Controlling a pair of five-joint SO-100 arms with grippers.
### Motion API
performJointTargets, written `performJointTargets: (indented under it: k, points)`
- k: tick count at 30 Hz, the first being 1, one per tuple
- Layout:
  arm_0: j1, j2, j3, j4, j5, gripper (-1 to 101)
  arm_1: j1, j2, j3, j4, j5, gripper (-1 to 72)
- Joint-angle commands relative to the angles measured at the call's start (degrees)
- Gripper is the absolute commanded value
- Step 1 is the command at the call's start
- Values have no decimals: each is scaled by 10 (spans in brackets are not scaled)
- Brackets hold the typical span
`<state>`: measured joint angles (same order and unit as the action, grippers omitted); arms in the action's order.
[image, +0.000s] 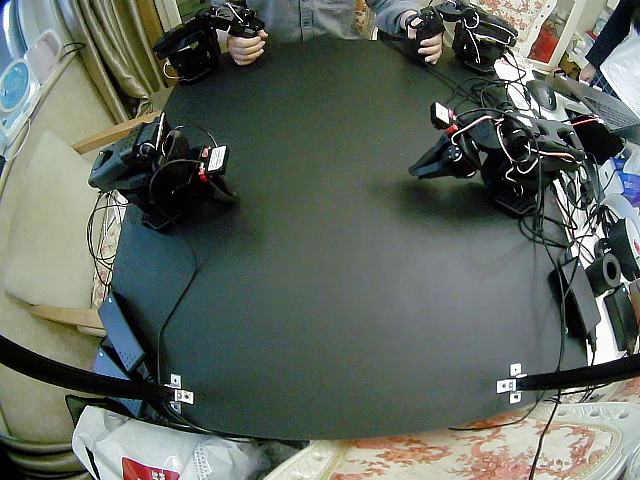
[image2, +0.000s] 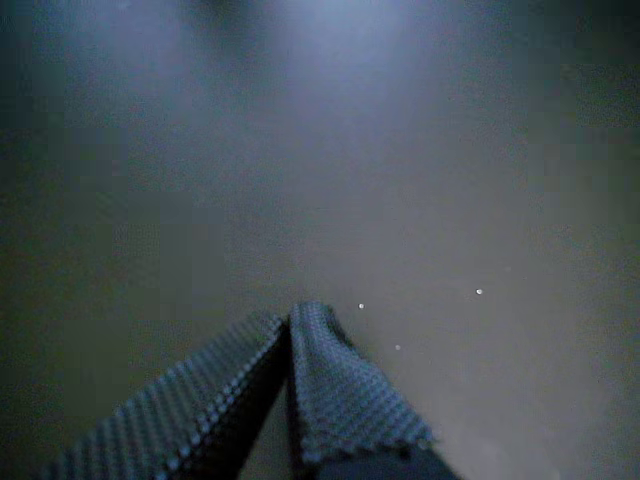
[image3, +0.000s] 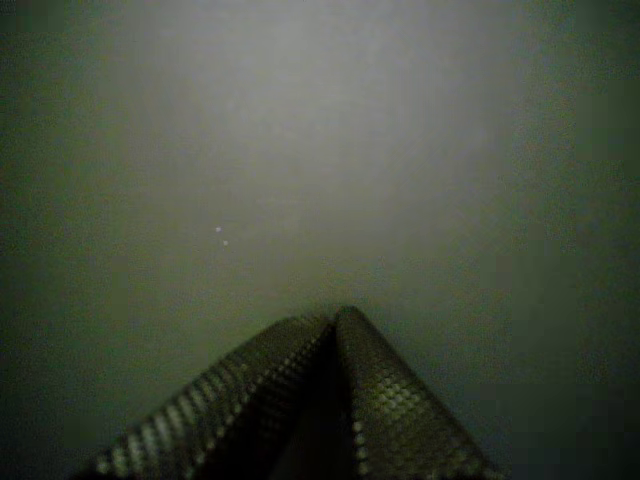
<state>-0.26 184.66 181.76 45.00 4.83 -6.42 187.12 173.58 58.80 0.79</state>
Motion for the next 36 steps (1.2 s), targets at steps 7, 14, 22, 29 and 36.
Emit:
performJointTargets:
  k: [7, 14, 22, 29, 36]
  points:
    - [-6, 11, 5, 0, 4, 0, -15, 4, -13, -4, 14, -3]
    - [-6, 11, 5, 0, 4, 0, -19, 4, -13, -1, 11, -3]
    - [-6, 11, 5, 0, 4, 0, -11, 4, -13, -1, 17, -3]
    - [-6, 11, 5, 0, 4, 0, -11, 4, -13, -1, 18, -3]
    - [-6, 11, 5, 0, 4, 0, -11, 4, -13, -1, 17, -3]
